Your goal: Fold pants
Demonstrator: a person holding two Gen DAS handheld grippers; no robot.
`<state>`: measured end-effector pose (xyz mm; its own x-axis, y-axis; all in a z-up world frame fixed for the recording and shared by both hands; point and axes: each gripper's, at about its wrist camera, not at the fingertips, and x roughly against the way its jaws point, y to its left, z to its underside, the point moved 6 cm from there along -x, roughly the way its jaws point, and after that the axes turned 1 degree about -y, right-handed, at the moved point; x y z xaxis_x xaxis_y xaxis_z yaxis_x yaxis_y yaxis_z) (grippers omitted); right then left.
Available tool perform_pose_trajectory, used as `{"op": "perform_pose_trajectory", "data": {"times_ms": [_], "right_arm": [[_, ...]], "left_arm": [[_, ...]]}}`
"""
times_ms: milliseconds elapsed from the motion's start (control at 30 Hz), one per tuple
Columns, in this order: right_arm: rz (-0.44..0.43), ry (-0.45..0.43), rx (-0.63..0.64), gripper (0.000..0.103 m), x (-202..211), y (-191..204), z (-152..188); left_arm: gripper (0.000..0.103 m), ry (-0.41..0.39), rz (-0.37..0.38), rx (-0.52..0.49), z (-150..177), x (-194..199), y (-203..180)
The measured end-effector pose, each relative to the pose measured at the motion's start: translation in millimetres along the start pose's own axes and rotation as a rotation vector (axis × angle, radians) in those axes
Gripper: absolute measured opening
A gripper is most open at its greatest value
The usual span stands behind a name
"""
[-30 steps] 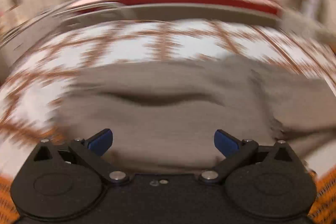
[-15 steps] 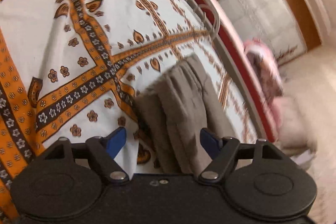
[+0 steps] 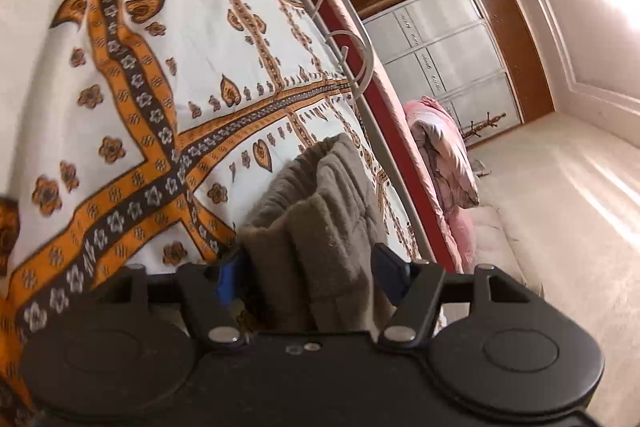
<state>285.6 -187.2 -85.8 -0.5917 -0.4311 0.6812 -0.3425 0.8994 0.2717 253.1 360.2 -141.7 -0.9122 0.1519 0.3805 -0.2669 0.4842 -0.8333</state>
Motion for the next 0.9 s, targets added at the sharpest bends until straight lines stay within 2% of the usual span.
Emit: {"op": "perform_pose_trajectory", "data": {"times_ms": [133, 267, 333, 367, 400, 467, 567, 733, 900], "right_arm": [[0.008, 0.006, -0.003, 0.057, -1.5, -2.4, 1.5], [0.014, 0.009, -0.006, 0.057, -2.2, -4.1, 1.8], [0.017, 0.005, -0.007, 0.057, -1.7, -5.1, 1.3], [0.018, 0.003, -0.010, 0.057, -1.4, -5.8, 0.7], [0.020, 0.001, -0.013, 0.057, -1.0, -6.8, -0.2], [0.026, -0.005, -0.013, 0.057, 1.0, -8.6, -1.9], [0.040, -0.030, -0.003, 0.057, 8.9, -13.9, -9.6], [0.057, -0.093, -0.072, 0.057, 28.5, -39.3, -26.9], [0.075, -0.137, -0.097, 0.057, 45.6, -58.9, -38.8]], "left_arm": [[0.055, -0.007, 0.025, -0.028, -3.3, -9.3, -2.6], [0.053, -0.013, 0.019, -0.066, -4.7, -16.8, -4.8], [0.044, -0.005, -0.012, -0.073, -5.6, -18.9, -7.0], [0.032, -0.003, -0.015, -0.063, -6.4, -19.4, -7.2], [0.027, -0.007, -0.010, -0.055, -7.1, -18.7, -9.2], [0.023, -0.030, -0.011, -0.099, -8.9, -16.7, -22.2], [0.021, -0.062, 0.032, -0.152, -10.3, -6.7, -59.1], [0.020, -0.049, 0.150, -0.291, 5.5, -0.1, -141.5], [0.020, 0.034, 0.209, -0.478, 56.0, -10.6, -218.4]]}}
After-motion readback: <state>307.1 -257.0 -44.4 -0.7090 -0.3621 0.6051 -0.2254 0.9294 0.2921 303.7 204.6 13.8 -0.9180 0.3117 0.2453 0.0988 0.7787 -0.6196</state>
